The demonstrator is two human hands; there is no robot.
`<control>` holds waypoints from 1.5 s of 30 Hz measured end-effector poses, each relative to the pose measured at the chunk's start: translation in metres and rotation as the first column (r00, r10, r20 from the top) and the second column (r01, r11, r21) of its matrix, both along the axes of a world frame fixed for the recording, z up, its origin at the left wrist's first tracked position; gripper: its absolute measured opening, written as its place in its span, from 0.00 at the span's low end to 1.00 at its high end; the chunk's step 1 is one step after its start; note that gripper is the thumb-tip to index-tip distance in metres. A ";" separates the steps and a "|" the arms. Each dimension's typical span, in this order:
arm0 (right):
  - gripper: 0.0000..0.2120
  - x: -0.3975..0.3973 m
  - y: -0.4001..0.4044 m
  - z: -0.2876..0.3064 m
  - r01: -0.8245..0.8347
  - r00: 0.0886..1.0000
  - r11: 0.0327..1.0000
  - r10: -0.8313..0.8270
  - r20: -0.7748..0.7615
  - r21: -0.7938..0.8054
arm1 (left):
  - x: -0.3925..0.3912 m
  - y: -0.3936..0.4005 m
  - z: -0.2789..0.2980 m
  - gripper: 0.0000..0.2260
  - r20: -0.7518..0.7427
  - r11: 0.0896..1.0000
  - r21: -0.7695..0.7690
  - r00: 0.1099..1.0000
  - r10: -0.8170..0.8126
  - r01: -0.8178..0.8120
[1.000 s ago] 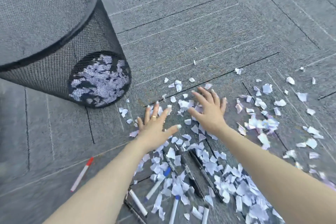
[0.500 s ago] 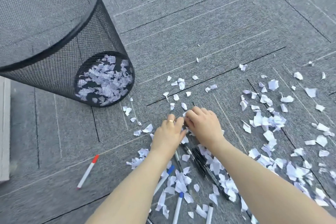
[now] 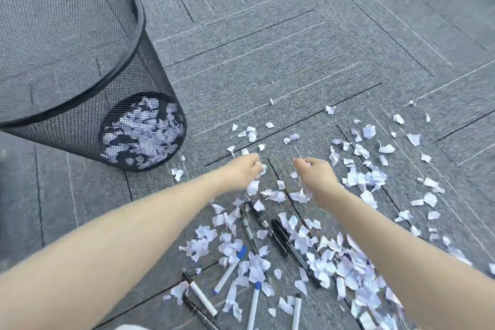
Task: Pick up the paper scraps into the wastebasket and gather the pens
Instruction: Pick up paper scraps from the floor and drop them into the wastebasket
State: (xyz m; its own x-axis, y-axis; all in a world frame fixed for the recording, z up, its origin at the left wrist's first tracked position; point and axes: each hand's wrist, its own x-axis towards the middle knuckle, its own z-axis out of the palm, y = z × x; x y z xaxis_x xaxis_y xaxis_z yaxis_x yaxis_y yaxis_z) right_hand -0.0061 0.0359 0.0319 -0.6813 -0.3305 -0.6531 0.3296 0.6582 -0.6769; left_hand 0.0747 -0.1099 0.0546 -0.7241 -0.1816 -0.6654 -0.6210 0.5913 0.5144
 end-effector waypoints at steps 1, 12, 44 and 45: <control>0.11 -0.003 0.002 0.012 0.058 0.997 0.998 -0.057 0.054 -0.017 | -0.004 0.000 0.011 0.09 0.002 0.999 0.035 1.000 0.004 -0.005; 0.10 -0.025 -0.024 0.141 0.426 0.894 0.871 -0.364 0.261 -0.244 | -0.052 0.002 0.114 0.13 -0.287 0.925 0.329 0.914 0.288 -0.188; 0.18 0.076 -0.285 0.209 -0.026 0.995 0.857 0.074 0.073 -0.515 | 0.088 -0.237 0.165 0.17 -0.421 0.595 0.334 0.450 0.788 -0.731; 0.18 0.075 -0.285 0.209 -0.045 0.995 0.856 0.082 0.049 -0.516 | 0.091 -0.237 0.164 0.18 -0.432 0.601 0.341 0.447 0.783 -0.723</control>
